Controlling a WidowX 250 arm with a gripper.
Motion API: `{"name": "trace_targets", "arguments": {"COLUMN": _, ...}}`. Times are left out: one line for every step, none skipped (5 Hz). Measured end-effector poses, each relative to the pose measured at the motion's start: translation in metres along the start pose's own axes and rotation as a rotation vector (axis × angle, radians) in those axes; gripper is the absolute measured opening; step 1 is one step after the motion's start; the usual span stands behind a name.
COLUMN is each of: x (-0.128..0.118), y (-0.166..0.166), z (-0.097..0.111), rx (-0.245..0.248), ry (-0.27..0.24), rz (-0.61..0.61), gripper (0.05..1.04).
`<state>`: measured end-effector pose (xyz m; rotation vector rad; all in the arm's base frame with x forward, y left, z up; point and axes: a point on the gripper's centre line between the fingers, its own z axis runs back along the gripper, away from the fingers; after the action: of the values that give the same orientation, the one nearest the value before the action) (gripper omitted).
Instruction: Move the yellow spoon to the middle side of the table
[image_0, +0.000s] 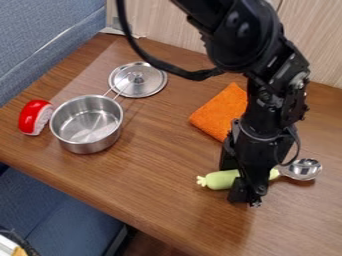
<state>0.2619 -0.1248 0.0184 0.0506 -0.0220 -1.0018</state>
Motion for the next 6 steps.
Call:
{"name": "trace_targets", "arguments": {"x": 0.001, "y": -0.002, "z": 0.0, "rx": -0.018, "ry": 0.001, "rz": -0.017, "gripper": 0.43}}
{"name": "trace_targets", "arguments": {"x": 0.003, "y": -0.003, "z": 0.0, "rx": -0.023, "ry": -0.009, "rz": -0.018, "gripper": 0.416}}
{"name": "trace_targets", "arguments": {"x": 0.002, "y": -0.003, "z": 0.0, "rx": -0.032, "ry": -0.018, "rz": -0.017, "gripper": 0.414}}
{"name": "trace_targets", "arguments": {"x": 0.002, "y": -0.007, "z": 0.003, "rx": -0.062, "ry": -0.041, "rz": -0.02, "gripper": 0.414}}
{"name": "trace_targets", "arguments": {"x": 0.002, "y": -0.006, "z": 0.017, "rx": -0.055, "ry": -0.064, "rz": -0.029, "gripper": 0.414}}
{"name": "trace_targets", "arguments": {"x": 0.007, "y": 0.003, "z": 0.044, "rx": -0.04, "ry": -0.099, "rz": 0.012, "gripper": 0.414}}
